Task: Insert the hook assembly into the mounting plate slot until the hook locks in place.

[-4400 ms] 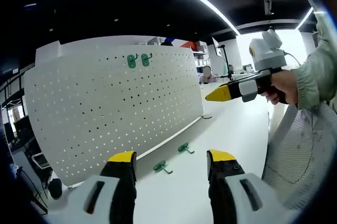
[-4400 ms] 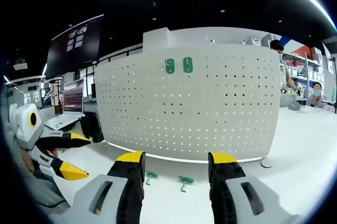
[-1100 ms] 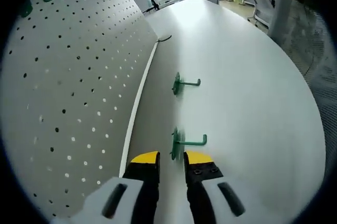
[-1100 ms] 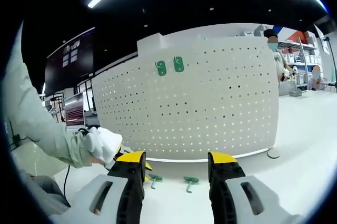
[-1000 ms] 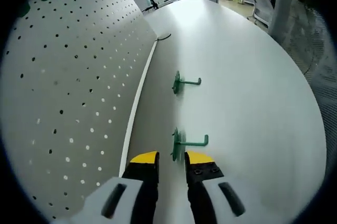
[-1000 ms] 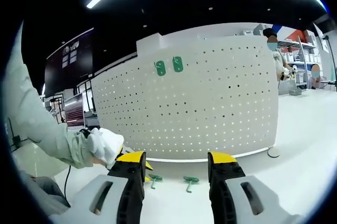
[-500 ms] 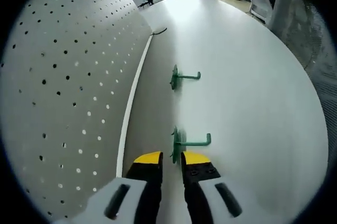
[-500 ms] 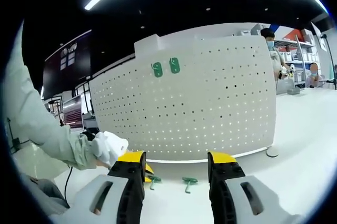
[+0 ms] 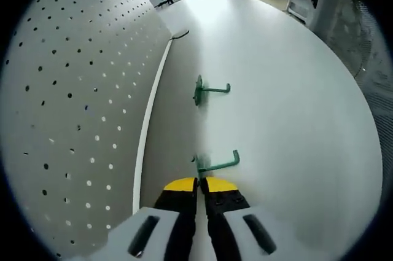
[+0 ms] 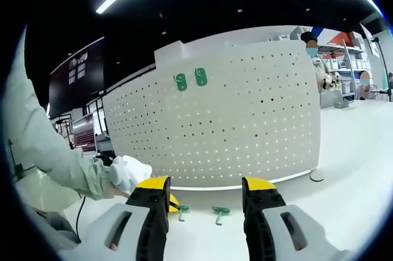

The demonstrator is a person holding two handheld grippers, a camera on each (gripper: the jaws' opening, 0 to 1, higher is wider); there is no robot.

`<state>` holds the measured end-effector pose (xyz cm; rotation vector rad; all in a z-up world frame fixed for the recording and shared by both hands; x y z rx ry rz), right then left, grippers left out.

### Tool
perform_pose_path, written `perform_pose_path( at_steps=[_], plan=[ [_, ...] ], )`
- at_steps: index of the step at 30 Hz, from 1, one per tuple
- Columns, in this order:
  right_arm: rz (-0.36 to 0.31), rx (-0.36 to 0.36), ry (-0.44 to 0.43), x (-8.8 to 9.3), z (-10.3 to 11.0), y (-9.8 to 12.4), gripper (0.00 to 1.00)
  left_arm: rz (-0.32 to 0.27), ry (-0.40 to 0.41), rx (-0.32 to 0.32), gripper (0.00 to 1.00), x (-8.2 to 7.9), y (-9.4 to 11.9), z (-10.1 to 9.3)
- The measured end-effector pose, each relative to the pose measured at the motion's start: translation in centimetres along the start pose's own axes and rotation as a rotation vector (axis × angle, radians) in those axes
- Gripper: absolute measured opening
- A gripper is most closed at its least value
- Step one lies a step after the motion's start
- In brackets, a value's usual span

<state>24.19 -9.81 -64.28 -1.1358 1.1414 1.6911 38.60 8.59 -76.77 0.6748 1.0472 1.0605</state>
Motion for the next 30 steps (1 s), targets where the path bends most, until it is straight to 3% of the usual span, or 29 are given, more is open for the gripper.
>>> perform_pose_path(
  at_steps=[10, 14, 18, 30],
  plan=[
    [0.009, -0.002, 0.003, 0.1, 0.1, -0.1, 0.45, -0.002, 0.032, -0.005, 0.04, 0.2, -0.1, 0.2],
    [0.012, -0.001, 0.006, 0.2, 0.0, -0.1, 0.44, -0.037, 0.079, -0.027, 0.03, -0.1, 0.4, 0.6],
    [0.016, -0.003, 0.024, 0.2, 0.2, -0.2, 0.44, -0.075, 0.064, -0.060, 0.03, -0.7, 1.0, 1.0],
    [0.023, -0.003, 0.036, 0.3, 0.3, -0.2, 0.44, -0.187, 0.131, -0.135, 0.03, -2.6, 3.4, 2.1]
  ],
)
Point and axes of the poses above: the point that each gripper's makers call its tool centre point, and the gripper's own axes: y roughly backward along the fingers, z roughly to its left, x roughly out of its underside, the point moved 7 cm from there along y, roughly backward along the fingers, and after that the axes turned 9 degrees about z, right-handed, at the moved point
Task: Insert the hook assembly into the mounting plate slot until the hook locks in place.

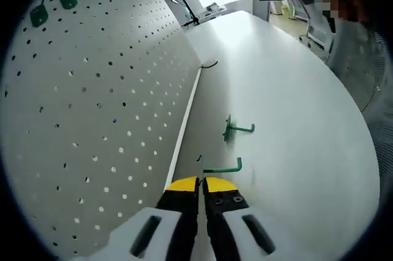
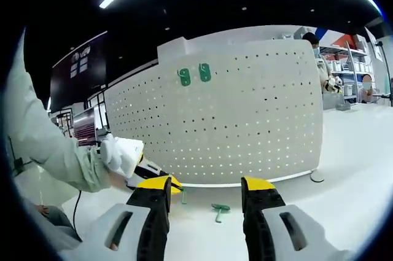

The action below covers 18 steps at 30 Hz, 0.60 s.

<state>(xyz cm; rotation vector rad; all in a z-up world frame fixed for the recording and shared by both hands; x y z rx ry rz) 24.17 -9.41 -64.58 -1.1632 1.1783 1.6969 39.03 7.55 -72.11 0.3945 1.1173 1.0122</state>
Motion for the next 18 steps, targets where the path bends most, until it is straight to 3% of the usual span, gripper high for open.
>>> perform_pose_path(
  at_steps=[6, 18],
  plan=[
    [0.003, -0.003, 0.004, 0.0, 0.1, 0.0, 0.44, -0.058, 0.072, -0.038, 0.03, -1.1, 1.4, 0.4],
    [0.013, -0.015, 0.016, 0.2, 0.5, -0.1, 0.44, -0.199, 0.102, -0.093, 0.03, -4.0, 5.2, 0.3]
  ],
)
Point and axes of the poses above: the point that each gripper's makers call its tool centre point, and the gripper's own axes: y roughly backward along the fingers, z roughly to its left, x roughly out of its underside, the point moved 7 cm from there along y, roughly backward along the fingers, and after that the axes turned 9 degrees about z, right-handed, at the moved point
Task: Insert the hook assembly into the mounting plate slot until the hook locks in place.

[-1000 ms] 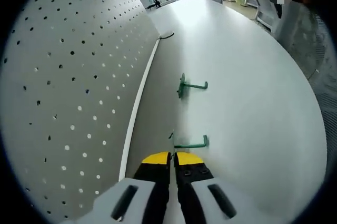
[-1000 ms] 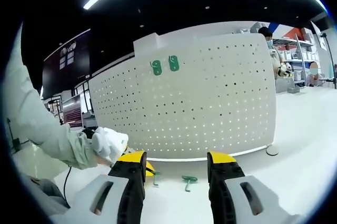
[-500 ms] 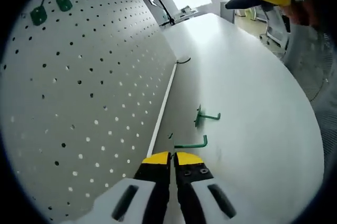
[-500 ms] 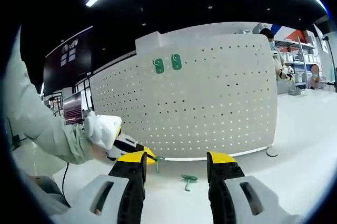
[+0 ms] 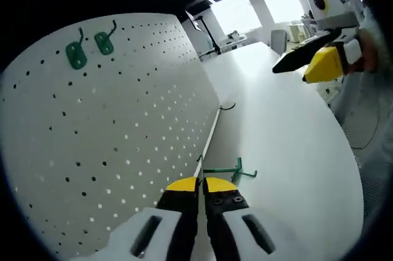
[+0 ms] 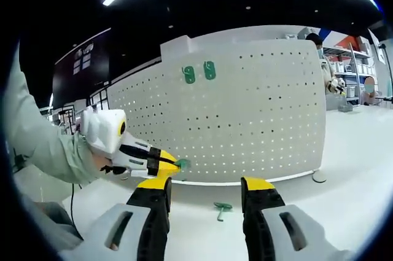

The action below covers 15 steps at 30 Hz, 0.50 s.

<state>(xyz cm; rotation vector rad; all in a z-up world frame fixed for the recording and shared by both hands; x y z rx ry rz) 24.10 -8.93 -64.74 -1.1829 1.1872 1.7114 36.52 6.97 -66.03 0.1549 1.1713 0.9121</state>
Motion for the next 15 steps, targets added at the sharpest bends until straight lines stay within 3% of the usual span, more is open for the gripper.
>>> perform_pose_path(
  at_steps=[15],
  plan=[
    [0.009, -0.016, -0.001, 0.2, 0.4, 0.1, 0.43, -0.103, 0.105, -0.082, 0.03, -1.6, 3.7, 0.8]
  ],
)
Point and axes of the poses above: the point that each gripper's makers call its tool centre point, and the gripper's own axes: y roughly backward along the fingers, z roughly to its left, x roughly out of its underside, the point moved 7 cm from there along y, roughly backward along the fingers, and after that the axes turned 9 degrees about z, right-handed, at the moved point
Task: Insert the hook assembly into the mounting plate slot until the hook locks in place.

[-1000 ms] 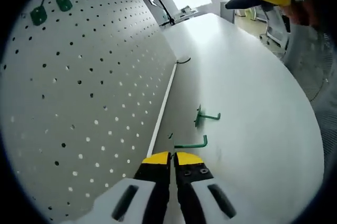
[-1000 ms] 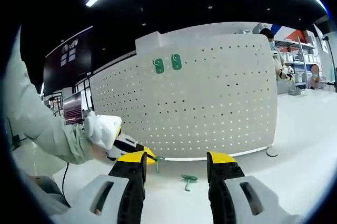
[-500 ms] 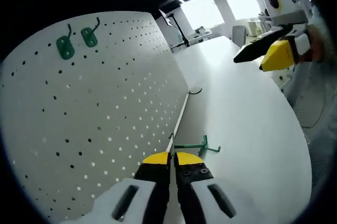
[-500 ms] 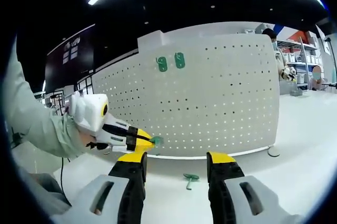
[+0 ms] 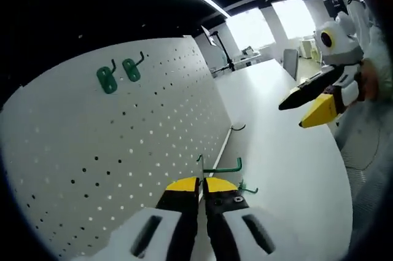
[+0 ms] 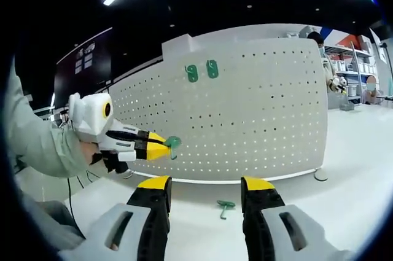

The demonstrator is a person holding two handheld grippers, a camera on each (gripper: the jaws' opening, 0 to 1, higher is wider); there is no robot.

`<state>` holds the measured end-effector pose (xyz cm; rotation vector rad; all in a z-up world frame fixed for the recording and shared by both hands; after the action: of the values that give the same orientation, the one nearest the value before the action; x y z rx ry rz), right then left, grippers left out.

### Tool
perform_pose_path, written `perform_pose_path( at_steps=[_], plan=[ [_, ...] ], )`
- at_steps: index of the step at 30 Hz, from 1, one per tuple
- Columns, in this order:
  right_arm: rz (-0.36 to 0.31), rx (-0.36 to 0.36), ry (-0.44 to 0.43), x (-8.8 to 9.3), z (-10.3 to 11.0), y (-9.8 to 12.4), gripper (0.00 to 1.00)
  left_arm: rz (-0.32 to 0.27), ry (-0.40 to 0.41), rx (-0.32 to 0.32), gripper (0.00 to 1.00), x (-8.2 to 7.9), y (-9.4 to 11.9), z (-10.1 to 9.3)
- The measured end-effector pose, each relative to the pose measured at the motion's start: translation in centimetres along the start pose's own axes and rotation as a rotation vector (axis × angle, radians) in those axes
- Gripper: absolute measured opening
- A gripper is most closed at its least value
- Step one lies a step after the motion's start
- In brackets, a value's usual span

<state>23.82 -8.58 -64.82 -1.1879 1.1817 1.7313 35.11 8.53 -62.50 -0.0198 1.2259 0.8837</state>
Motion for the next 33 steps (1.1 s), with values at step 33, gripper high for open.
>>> perform_pose_path(
  at_steps=[33],
  plan=[
    [-0.043, -0.116, -0.006, -2.9, 3.2, 0.5, 0.42, -0.239, 0.347, -0.182, 0.03, -0.5, 7.8, 0.5]
  ],
)
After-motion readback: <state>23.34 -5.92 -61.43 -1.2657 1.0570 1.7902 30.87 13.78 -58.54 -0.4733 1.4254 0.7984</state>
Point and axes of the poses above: the point that each gripper's makers call its tool centre point, and the gripper's own axes: y roughly backward along the fingers, z roughly to its left, x roughly out of its underside, the point moved 7 cm from there along y, roughly backward along the fingers, and after that the axes turned 9 degrees about z, right-handed, at the moved point
